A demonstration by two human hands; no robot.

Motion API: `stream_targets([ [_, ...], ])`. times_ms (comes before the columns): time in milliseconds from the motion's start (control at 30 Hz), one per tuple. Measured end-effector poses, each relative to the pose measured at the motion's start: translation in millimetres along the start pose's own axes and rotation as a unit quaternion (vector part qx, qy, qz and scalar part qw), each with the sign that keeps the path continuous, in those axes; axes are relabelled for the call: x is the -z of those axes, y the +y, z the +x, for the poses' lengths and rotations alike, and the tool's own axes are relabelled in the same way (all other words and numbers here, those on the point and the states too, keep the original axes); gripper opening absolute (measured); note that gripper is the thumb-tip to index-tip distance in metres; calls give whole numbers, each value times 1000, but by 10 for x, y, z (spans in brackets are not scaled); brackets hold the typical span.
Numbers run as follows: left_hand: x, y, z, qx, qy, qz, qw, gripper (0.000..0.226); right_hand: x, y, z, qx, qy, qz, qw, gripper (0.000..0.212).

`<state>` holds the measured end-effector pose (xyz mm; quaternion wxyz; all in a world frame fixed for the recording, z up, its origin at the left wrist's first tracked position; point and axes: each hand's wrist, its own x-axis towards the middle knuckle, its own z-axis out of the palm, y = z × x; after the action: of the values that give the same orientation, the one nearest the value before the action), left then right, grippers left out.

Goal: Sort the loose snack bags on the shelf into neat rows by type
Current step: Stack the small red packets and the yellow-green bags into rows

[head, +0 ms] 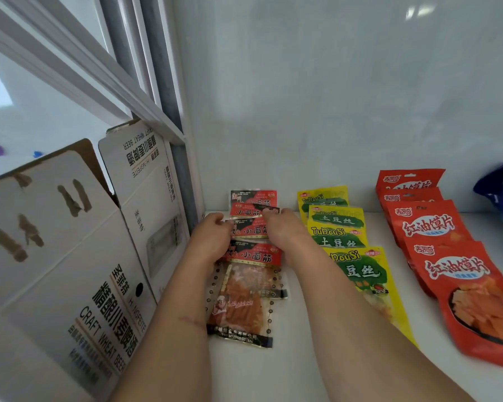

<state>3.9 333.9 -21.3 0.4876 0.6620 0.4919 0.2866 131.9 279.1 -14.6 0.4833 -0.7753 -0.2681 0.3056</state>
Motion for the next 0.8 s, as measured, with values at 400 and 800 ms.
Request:
stream_targets([
  [400, 129, -45, -348, 7, 33, 152, 988, 56, 11, 9, -70, 39, 6, -94, 995, 50],
  [800, 107, -122, -396, 16, 75, 40, 996, 34, -47, 107, -77, 39, 34, -86, 995, 47],
])
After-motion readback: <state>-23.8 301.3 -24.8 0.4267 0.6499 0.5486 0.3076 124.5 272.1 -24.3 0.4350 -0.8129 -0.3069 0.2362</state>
